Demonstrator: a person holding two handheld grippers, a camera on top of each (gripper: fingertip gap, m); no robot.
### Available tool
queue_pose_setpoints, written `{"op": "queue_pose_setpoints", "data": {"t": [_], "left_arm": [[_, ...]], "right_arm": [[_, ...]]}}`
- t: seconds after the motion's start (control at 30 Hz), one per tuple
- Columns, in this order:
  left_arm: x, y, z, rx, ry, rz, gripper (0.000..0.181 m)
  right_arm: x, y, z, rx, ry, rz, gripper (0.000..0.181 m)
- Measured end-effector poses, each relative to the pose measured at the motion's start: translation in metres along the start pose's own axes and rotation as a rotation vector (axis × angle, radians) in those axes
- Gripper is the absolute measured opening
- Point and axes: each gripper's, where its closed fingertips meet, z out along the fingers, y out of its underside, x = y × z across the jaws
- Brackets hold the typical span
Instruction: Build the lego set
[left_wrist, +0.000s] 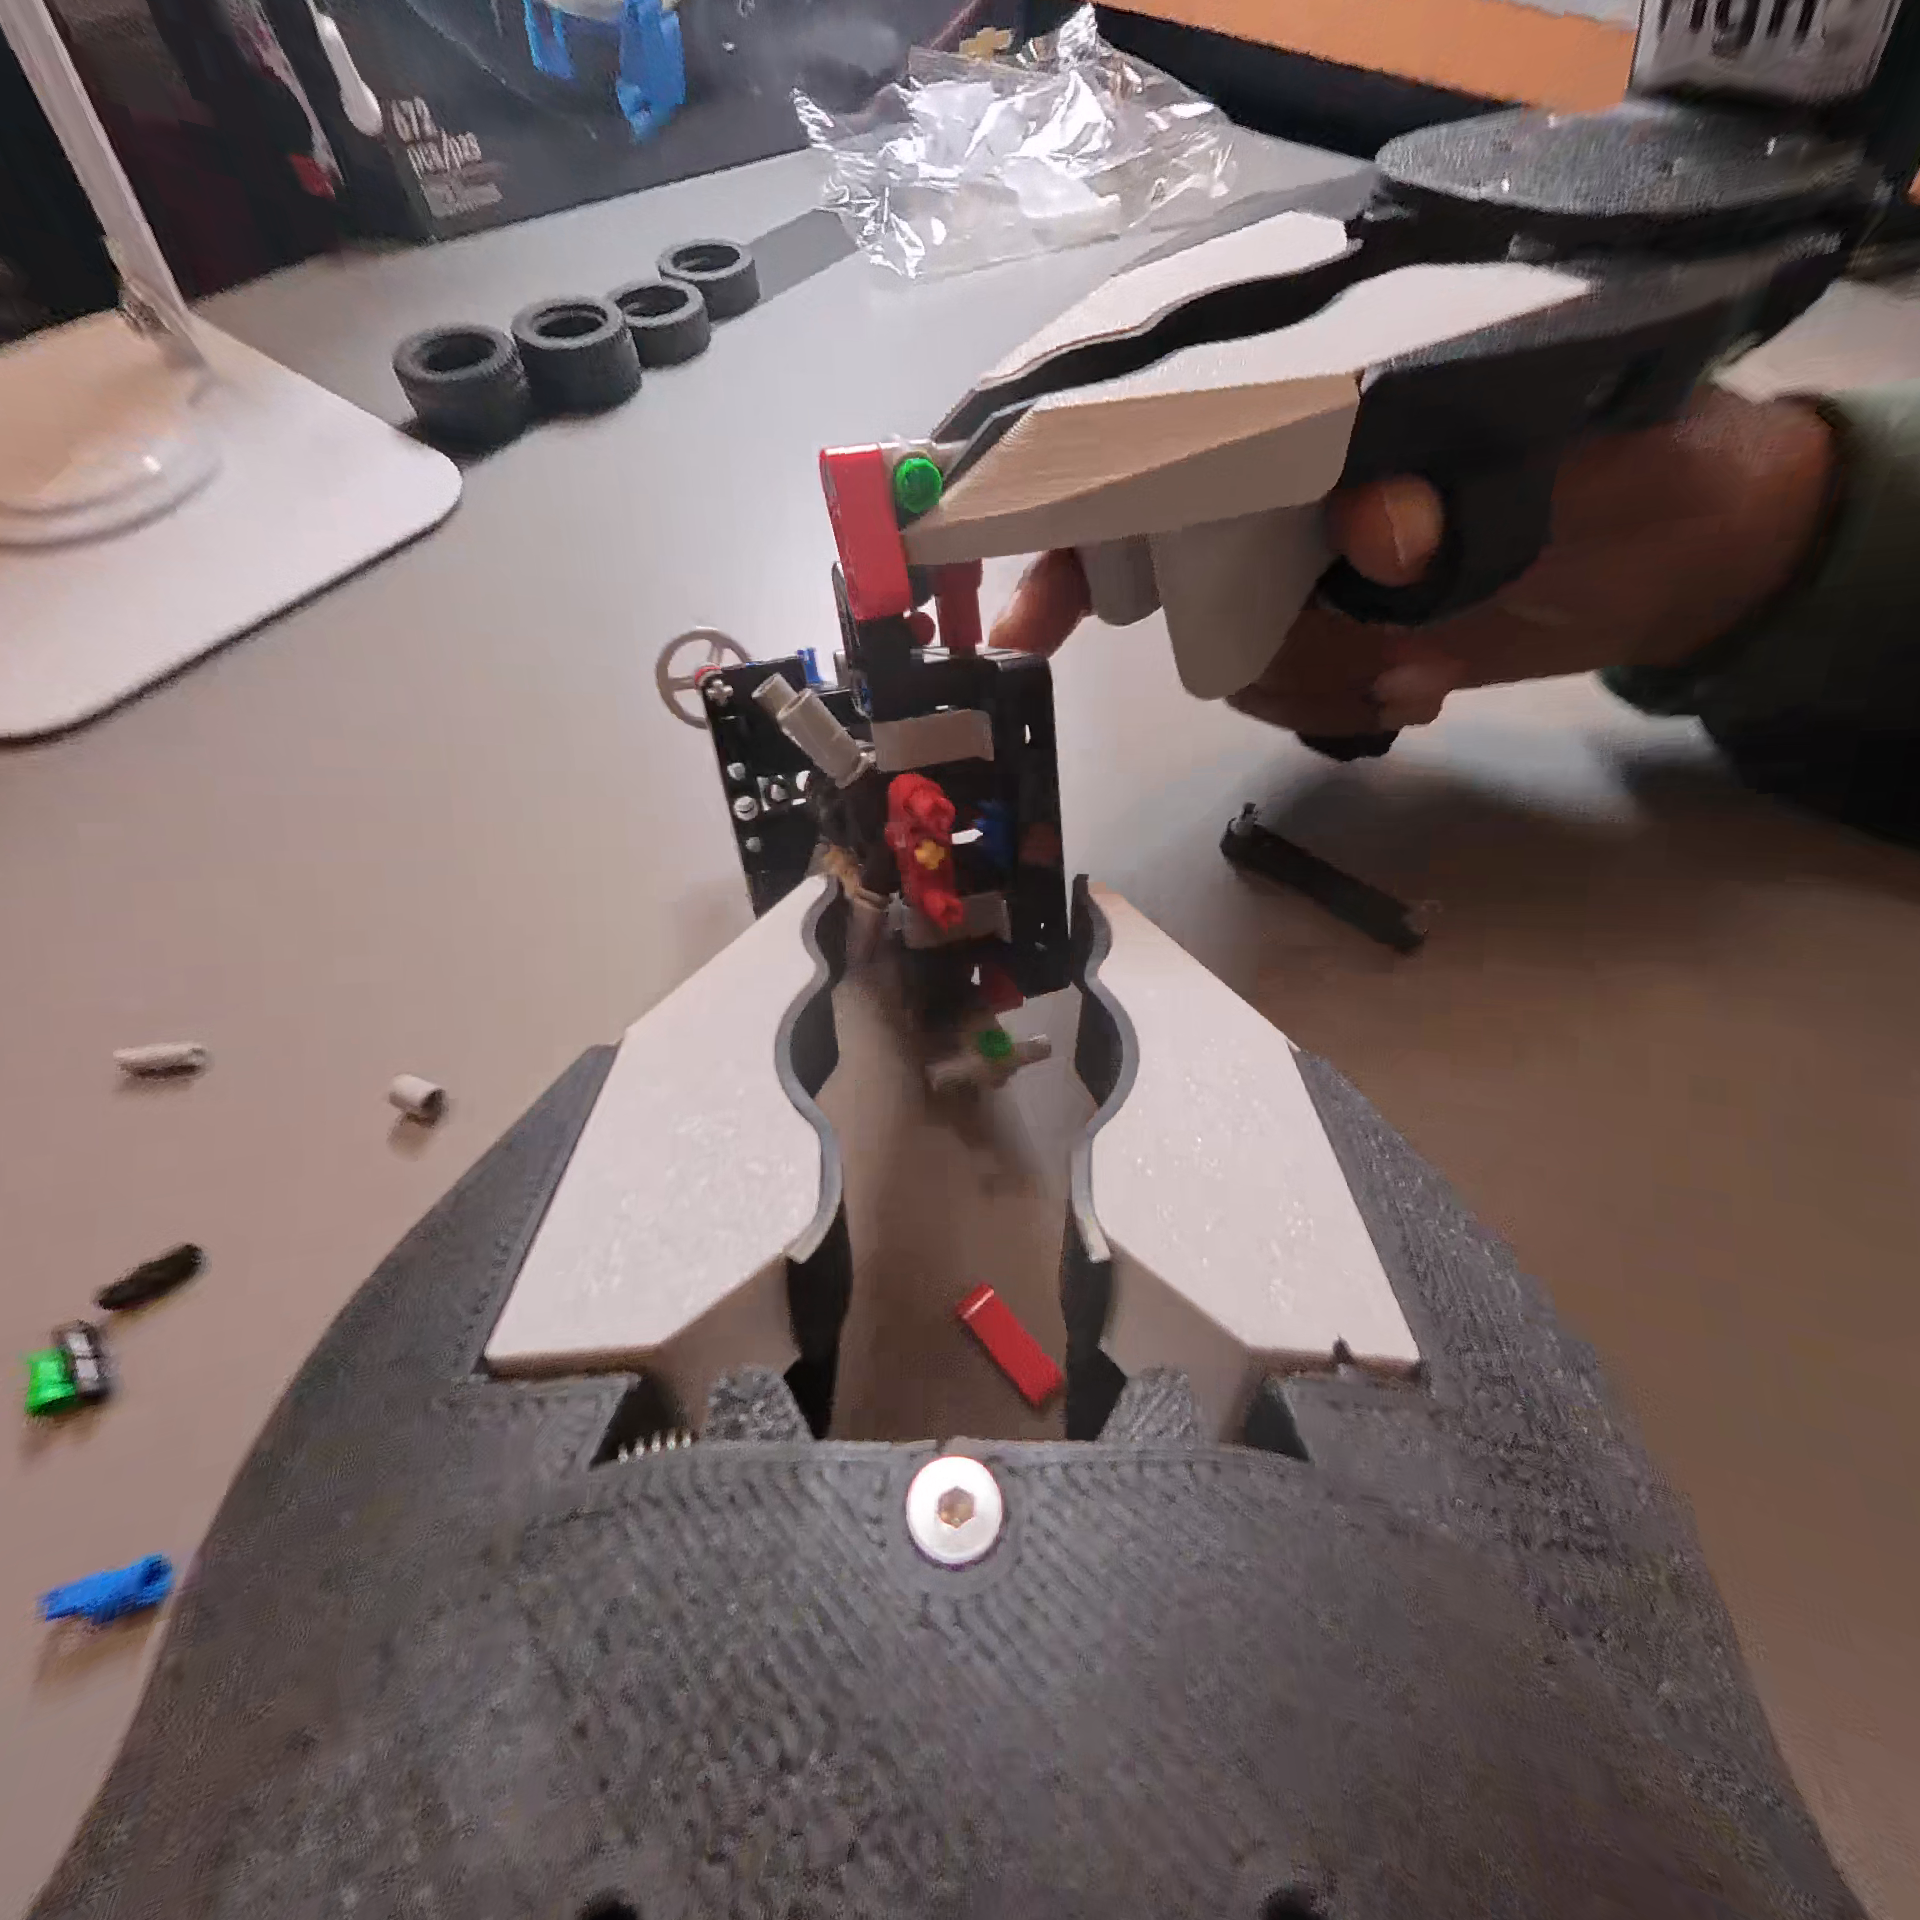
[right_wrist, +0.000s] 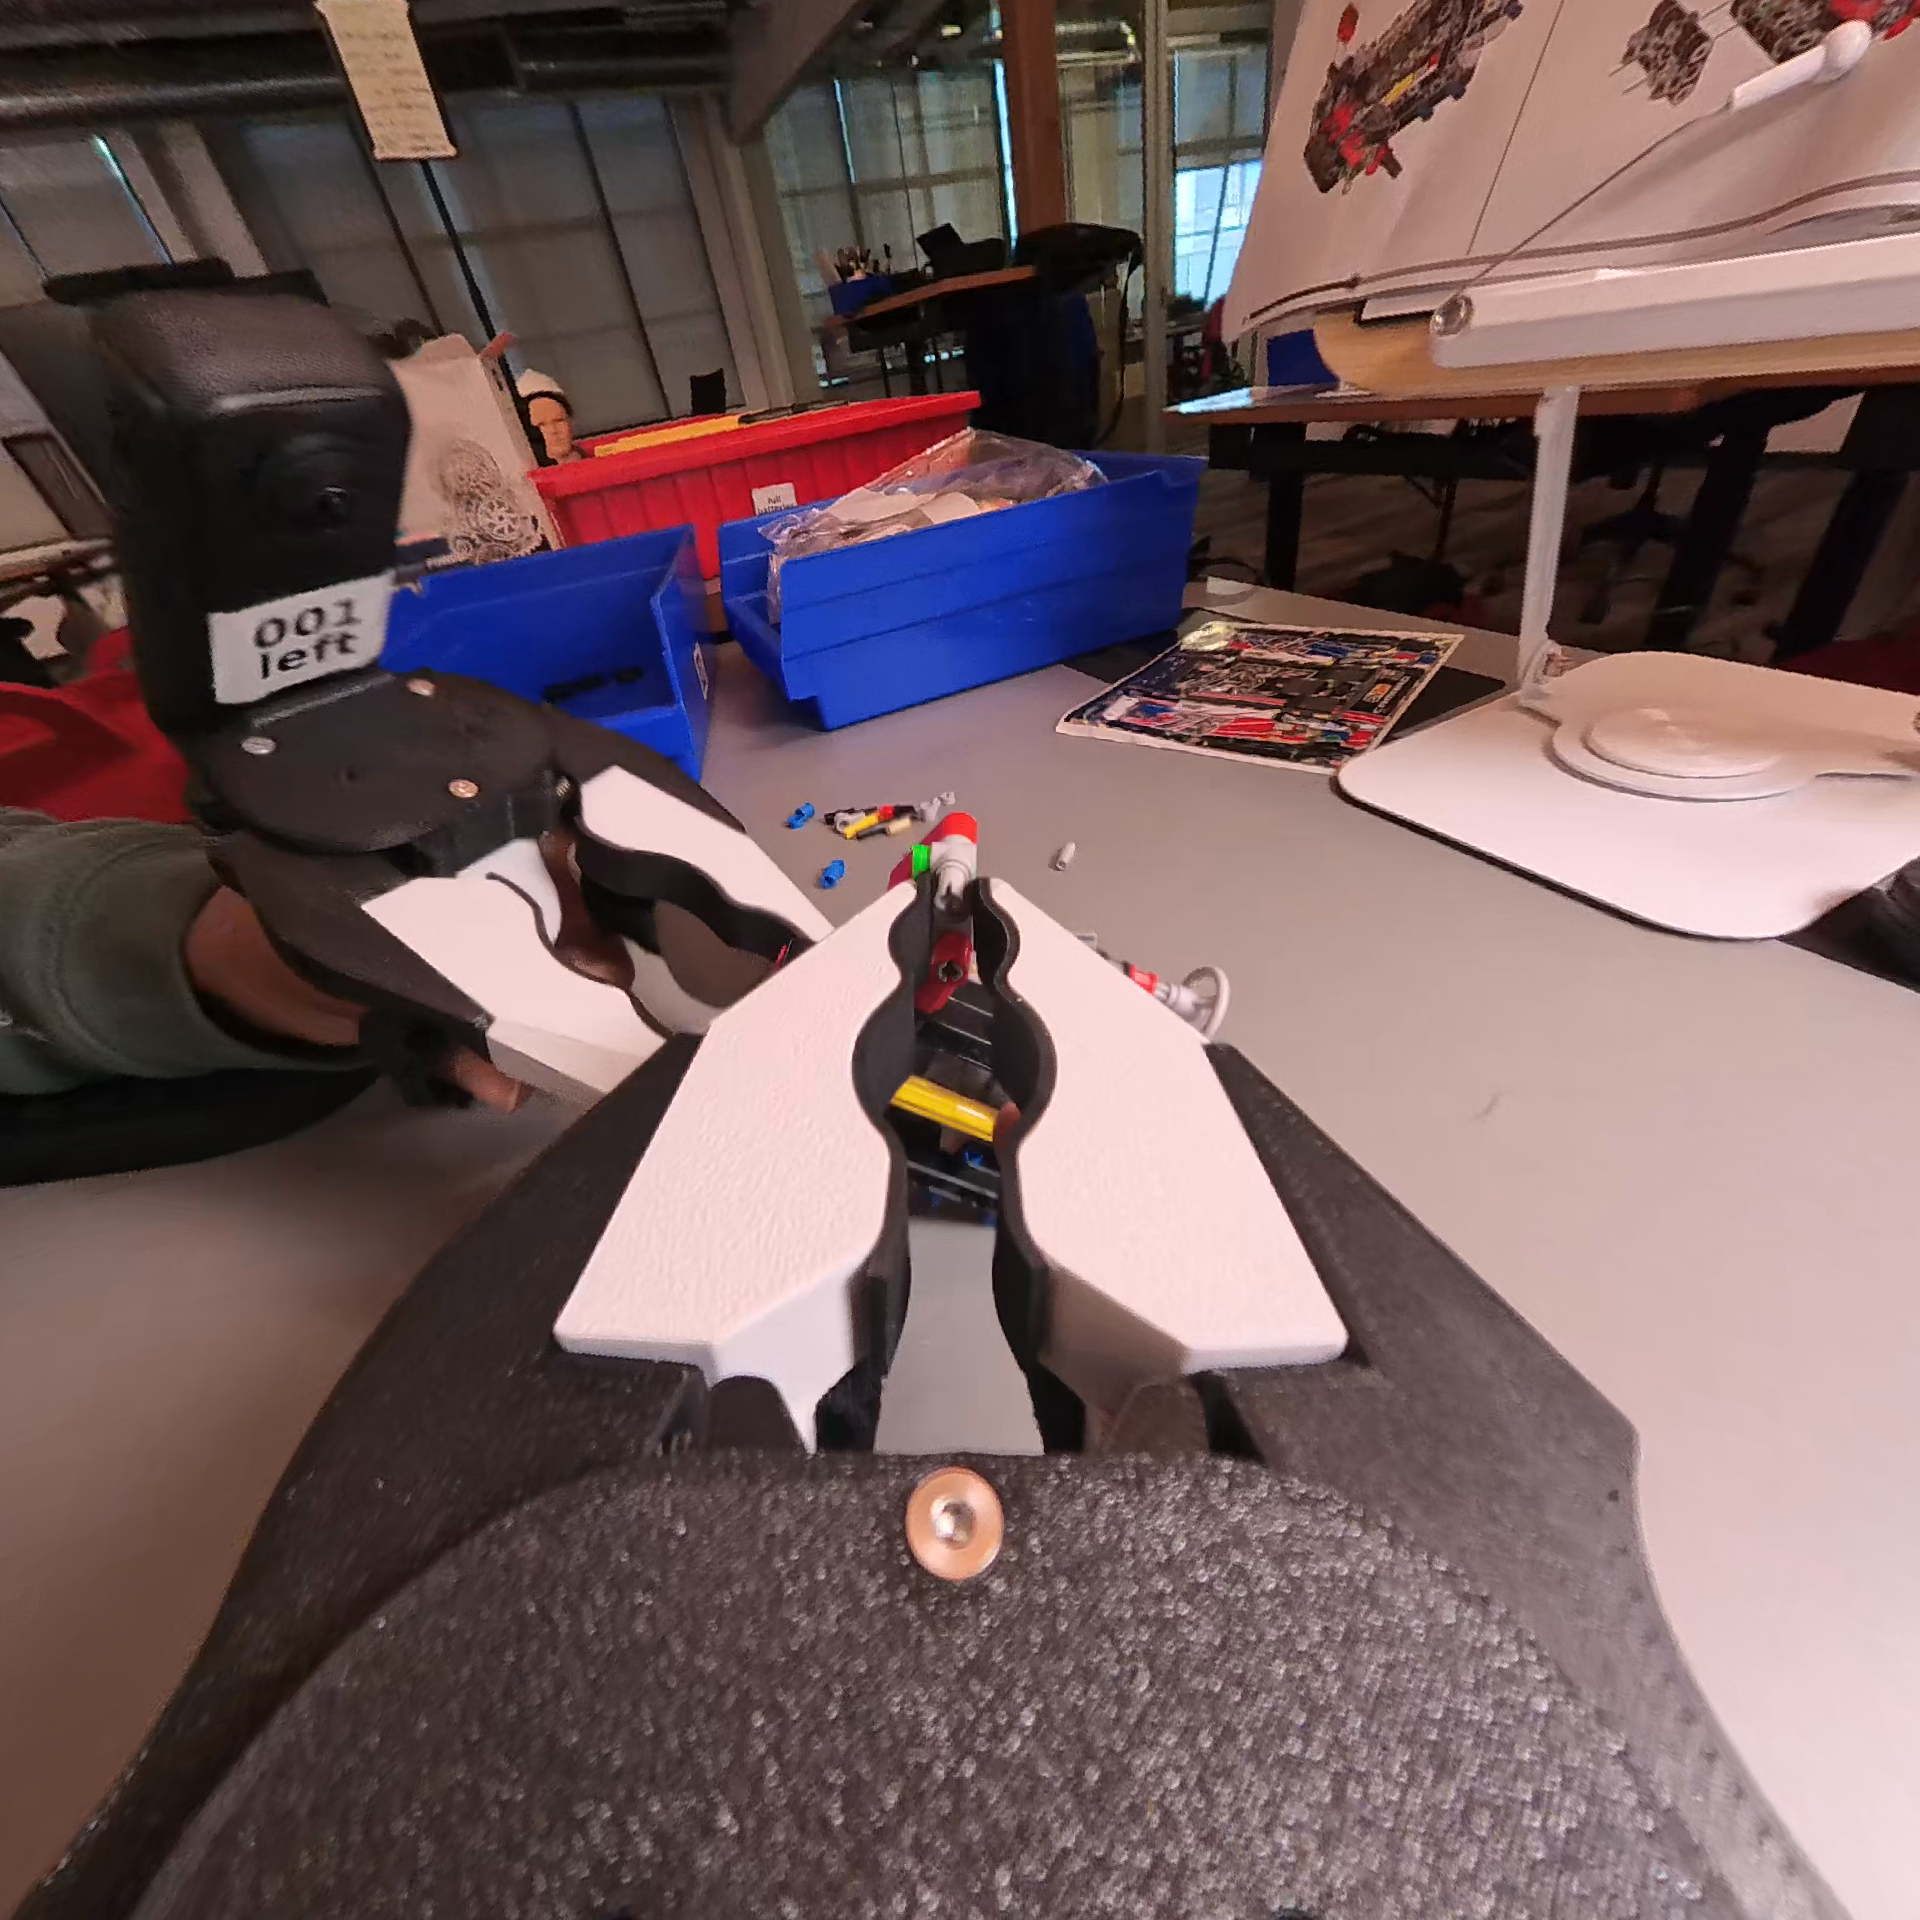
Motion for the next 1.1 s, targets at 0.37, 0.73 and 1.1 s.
{"op": "queue_pose_setpoints", "data": {"t": [0.37,0.73,1.1], "left_arm": [[0.007,0.003,0.006,-0.105,-0.282,0.624,0.025],[0.010,0.006,0.006,-0.173,-0.436,0.904,0.023],[0.016,0.019,0.012,-0.213,-0.372,0.959,0.036]], "right_arm": [[-0.005,0.027,-0.053,-0.249,-0.071,-0.070,0.019],[-0.016,0.052,-0.070,-0.474,-0.074,-0.189,0.020],[-0.009,0.071,-0.071,-0.593,-0.083,-0.233,0.011]]}}
